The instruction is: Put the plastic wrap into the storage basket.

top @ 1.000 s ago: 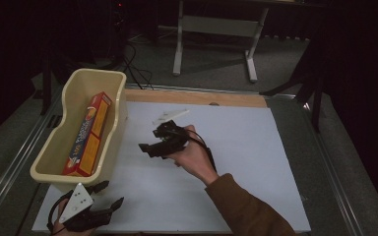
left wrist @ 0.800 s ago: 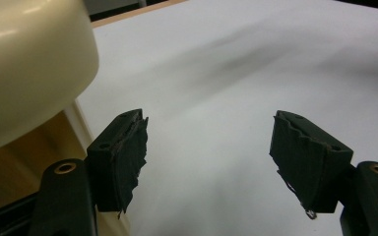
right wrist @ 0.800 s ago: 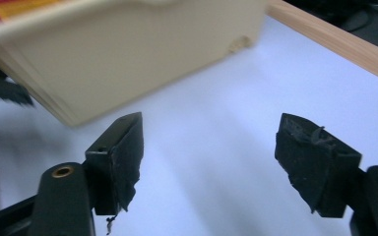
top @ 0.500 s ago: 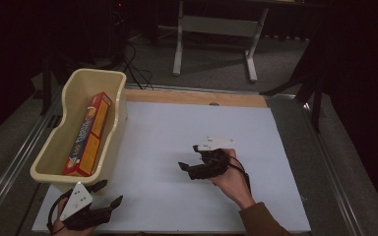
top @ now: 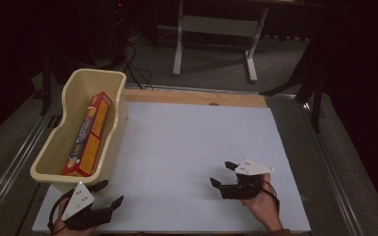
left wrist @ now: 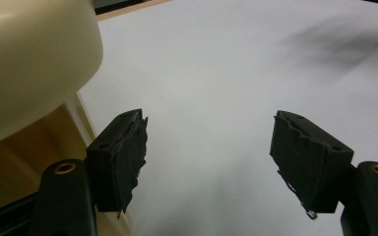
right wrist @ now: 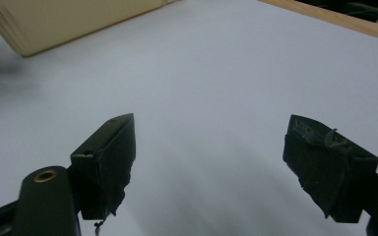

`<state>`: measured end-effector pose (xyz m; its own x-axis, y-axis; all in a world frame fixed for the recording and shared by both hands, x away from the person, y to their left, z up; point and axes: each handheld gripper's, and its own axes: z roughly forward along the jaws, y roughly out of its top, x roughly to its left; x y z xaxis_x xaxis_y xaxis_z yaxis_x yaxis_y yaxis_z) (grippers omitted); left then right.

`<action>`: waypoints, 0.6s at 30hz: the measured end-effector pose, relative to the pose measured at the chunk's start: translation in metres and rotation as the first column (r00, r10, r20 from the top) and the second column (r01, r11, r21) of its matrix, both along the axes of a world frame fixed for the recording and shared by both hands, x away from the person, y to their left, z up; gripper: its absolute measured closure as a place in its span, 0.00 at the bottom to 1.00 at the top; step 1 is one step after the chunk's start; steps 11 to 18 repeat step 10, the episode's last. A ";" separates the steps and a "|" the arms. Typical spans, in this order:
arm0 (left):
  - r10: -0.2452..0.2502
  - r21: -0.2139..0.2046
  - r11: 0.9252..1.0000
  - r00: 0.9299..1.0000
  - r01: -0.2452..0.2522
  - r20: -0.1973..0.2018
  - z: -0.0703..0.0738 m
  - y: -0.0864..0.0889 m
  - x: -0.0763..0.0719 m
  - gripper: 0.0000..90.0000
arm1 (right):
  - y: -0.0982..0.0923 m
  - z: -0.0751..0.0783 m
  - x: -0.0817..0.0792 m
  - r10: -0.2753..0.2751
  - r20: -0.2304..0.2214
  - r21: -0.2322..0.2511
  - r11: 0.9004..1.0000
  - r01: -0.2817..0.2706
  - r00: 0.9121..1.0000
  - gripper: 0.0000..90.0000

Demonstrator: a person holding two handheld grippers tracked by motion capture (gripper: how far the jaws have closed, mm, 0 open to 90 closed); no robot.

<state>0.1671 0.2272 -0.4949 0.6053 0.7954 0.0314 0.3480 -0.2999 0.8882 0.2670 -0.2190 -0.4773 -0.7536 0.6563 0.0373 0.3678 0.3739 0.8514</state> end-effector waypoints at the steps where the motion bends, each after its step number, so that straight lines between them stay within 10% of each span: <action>1: -0.001 0.004 1.000 1.000 0.001 0.000 0.000 0.000 0.000 0.33 | -0.006 -0.002 -0.004 -0.002 0.009 -0.001 1.000 0.002 1.000 0.21; 18: -0.009 0.013 1.000 1.000 0.009 -0.001 0.001 -0.003 0.000 0.33 | -0.032 -0.013 -0.017 -0.030 0.040 -0.003 1.000 0.030 0.999 0.21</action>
